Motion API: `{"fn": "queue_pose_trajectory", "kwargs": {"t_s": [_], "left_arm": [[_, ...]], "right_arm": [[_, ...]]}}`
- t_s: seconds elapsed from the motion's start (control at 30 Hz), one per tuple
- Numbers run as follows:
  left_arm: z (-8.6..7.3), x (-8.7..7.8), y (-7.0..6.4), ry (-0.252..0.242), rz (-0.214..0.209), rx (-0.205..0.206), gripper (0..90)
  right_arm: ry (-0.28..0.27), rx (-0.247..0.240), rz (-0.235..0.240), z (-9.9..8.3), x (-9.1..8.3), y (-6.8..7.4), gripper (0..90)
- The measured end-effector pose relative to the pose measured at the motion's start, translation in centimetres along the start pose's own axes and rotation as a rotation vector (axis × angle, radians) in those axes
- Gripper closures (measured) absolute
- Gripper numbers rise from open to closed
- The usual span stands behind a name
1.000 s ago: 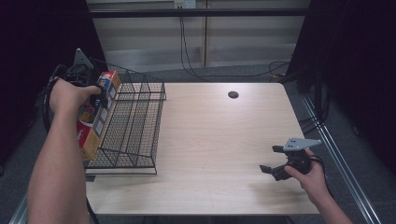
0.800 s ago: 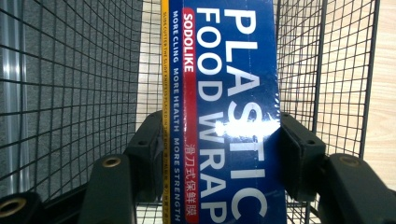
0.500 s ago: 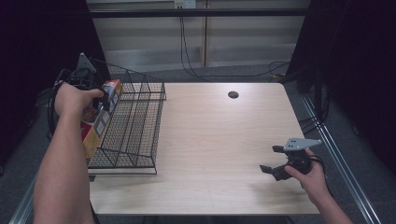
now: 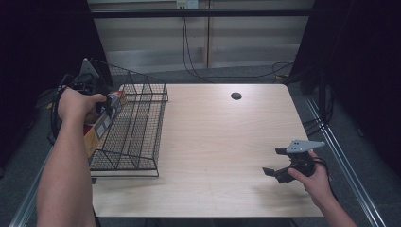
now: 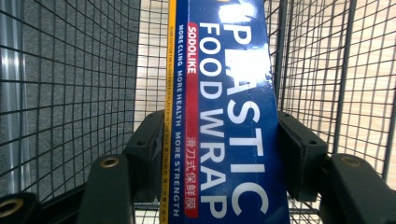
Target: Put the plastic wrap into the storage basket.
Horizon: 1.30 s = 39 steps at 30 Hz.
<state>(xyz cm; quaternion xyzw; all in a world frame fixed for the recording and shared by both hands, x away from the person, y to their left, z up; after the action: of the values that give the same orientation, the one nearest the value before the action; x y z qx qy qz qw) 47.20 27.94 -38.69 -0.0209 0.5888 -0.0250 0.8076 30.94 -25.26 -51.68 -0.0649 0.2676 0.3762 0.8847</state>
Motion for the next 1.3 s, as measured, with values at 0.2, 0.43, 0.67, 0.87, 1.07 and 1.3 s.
{"fn": "queue_pose_trajectory", "kwargs": {"t_s": [0.2, 0.43, 0.67, 0.87, 1.07, 1.3], "left_arm": [[0.7, -0.5, -0.5, -0.060, -0.055, -0.042, 38.8], [1.0, -1.6, -1.5, -0.086, -0.070, -0.028, 33.9], [1.0, -2.5, -3.1, -0.143, -0.101, -0.014, 29.9], [0.8, -3.2, -4.9, -0.167, -0.160, 0.001, 28.2], [0.4, -3.4, -6.9, -0.200, -0.211, 0.046, 23.3], [-0.2, -3.1, -8.6, -0.230, -0.246, 0.121, 19.2]], "right_arm": [[-0.002, -0.001, -0.002, 0.0, 0.0, 0.0, 3.4], [-0.007, -0.005, -0.002, 0.1, 0.0, -0.1, 3.3], [-0.015, -0.003, 0.001, 0.3, -0.2, -0.1, 3.3], [-0.020, -0.006, 0.006, 0.3, -0.6, 0.0, 3.3], [-0.026, -0.008, 0.003, 0.4, -0.7, 0.0, 3.4], [-0.025, -0.014, 0.008, 0.5, -0.7, 0.1, 3.4]]}}
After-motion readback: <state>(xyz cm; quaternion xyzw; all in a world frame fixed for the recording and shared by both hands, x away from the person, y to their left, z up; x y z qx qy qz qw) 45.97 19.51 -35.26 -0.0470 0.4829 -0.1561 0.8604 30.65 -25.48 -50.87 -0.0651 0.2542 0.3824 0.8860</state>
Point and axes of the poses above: each handheld gripper's, and its own axes: x roughly forward along the jaws, z roughly out of its top, y roughly to its left, the point moved 9 cm from there along x, roughly forward along the jaws, and after that the axes turned 6 degrees about -y, right-handed, at the moved point
